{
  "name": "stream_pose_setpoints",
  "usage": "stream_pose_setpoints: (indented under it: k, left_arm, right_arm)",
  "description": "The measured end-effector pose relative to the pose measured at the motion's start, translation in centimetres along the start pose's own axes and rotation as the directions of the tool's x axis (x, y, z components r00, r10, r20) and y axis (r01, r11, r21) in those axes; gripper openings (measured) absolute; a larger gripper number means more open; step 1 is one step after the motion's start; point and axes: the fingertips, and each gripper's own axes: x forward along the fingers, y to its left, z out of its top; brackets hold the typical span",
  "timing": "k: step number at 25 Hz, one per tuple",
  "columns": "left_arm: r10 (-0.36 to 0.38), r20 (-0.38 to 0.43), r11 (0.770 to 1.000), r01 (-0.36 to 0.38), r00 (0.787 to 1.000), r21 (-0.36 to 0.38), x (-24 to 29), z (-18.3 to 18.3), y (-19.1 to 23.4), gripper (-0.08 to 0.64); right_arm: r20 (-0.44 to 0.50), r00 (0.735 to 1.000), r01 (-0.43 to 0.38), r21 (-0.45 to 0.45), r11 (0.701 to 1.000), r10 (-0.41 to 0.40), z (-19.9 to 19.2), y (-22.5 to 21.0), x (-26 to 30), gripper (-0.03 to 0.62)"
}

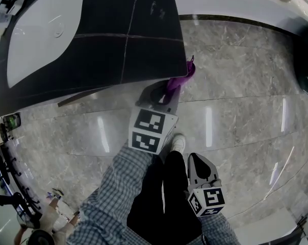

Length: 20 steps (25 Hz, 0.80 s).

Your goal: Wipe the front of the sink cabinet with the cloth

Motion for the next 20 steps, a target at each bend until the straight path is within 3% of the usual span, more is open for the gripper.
stream_pose_setpoints:
  k: [6, 20]
  left_arm:
    - [0.056, 0.005, 0.998, -0.056, 0.998, -0.010, -1.2, -0.6, 2.7, 0.054]
    - [0.189, 0.000, 0.971, -0.187, 0.982, -0.148, -5.9, -4.6, 9.7, 0.054]
  right_arm:
    - [-0.016, 1.000, -0.010, -0.033, 0.999, 0.009, -0.1, 0.7, 0.8, 0.018]
    - [-0.051, 0.997, -0.065, -0.097, 0.993, 0.060, -0.2, 4.0, 2.7, 0.018]
